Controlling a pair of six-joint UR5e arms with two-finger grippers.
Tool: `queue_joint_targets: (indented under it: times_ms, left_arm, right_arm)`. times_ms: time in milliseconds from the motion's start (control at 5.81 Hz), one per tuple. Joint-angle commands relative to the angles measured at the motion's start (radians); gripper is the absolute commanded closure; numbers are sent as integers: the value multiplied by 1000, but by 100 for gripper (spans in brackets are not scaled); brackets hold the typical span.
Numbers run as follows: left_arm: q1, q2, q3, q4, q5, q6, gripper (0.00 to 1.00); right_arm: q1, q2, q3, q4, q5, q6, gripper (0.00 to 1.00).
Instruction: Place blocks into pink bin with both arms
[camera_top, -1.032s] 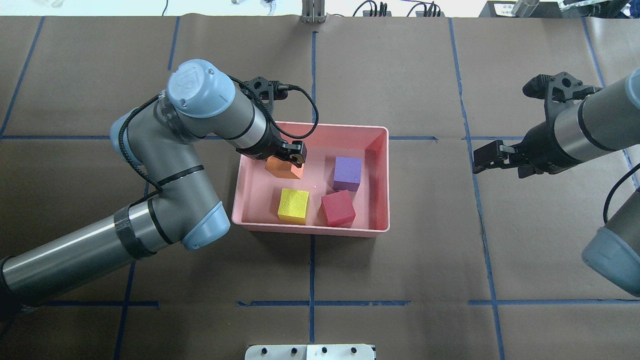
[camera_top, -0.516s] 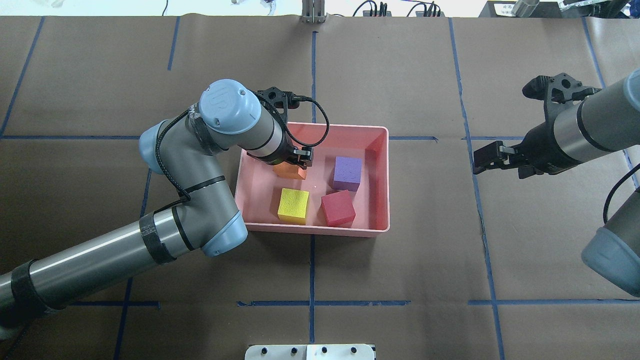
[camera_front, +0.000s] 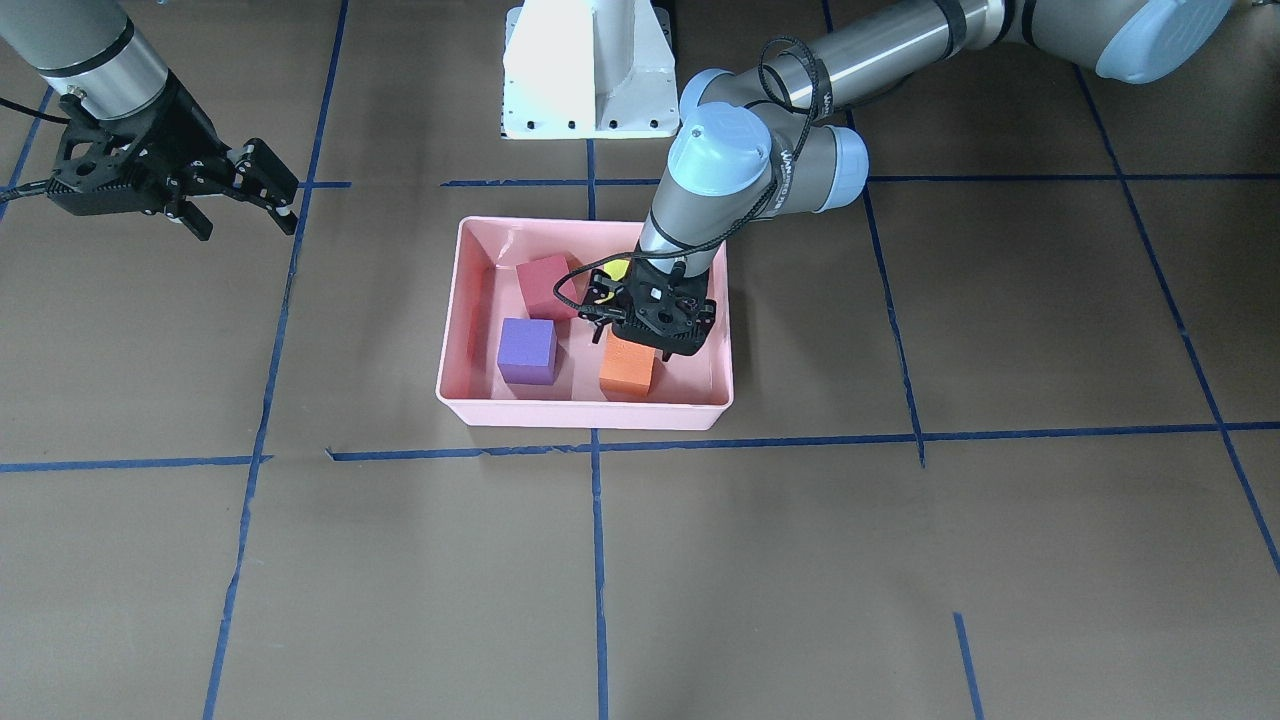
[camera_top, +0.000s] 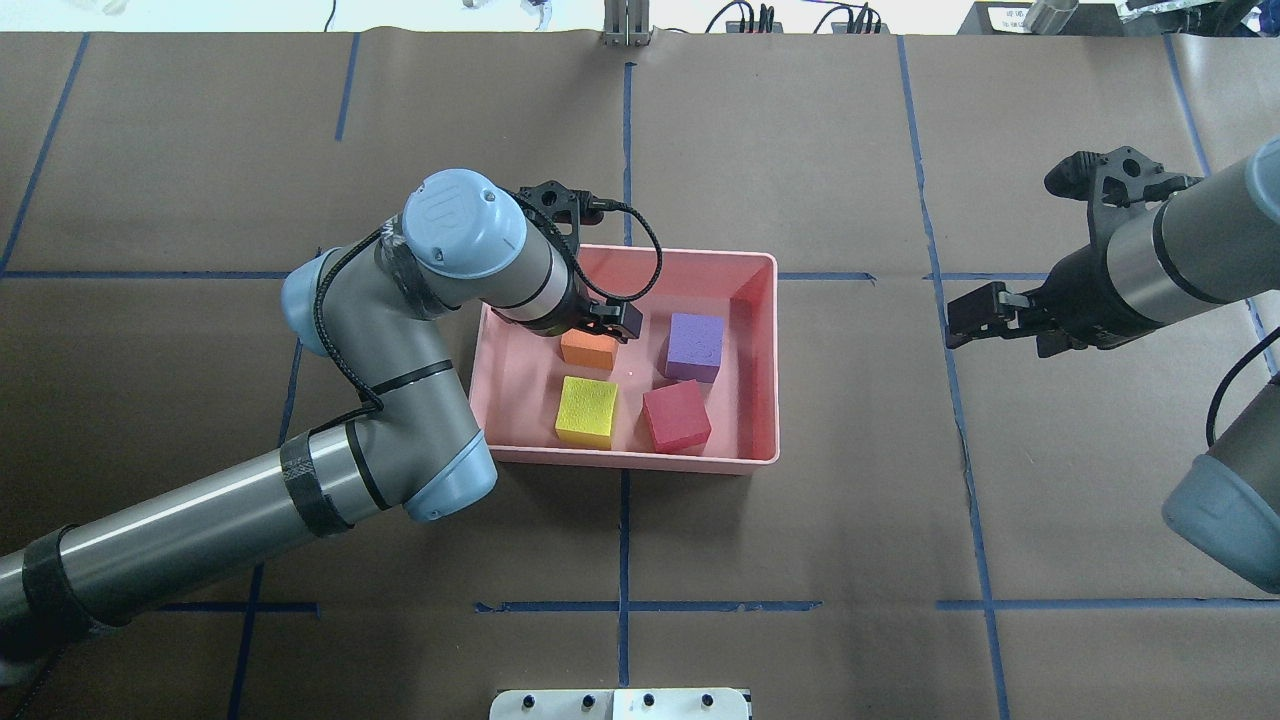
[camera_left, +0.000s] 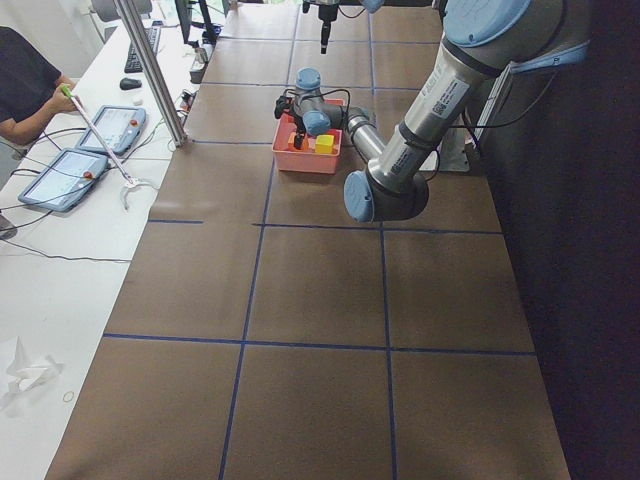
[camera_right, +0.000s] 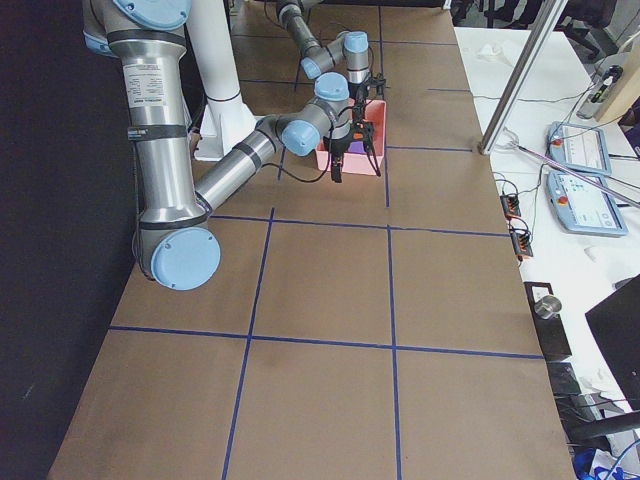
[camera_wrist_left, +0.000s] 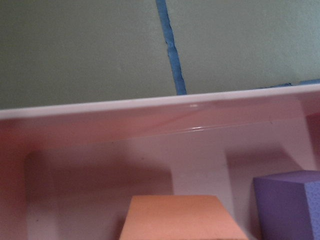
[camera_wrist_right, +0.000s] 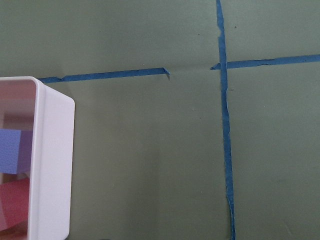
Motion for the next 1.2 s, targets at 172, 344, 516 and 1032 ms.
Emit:
queue_joint_targets:
  times_ms: [172,344,516,1032]
  left_arm:
    - [-9,57,-171,7,-5,-8,0]
    - [-15,132,-272,8,-9,-6,0]
    - [-29,230,-393,10,-14,0,0]
    - [-341,630,-574,2,-322,352,0]
  right_arm:
    - [11,-31,12,0,0,-2,0]
    - [56,-71,24,0,5,-64,0]
    - [134,-146,53,-2,75,-184,0]
    - [410,-321,-10,-14,232,-633,0]
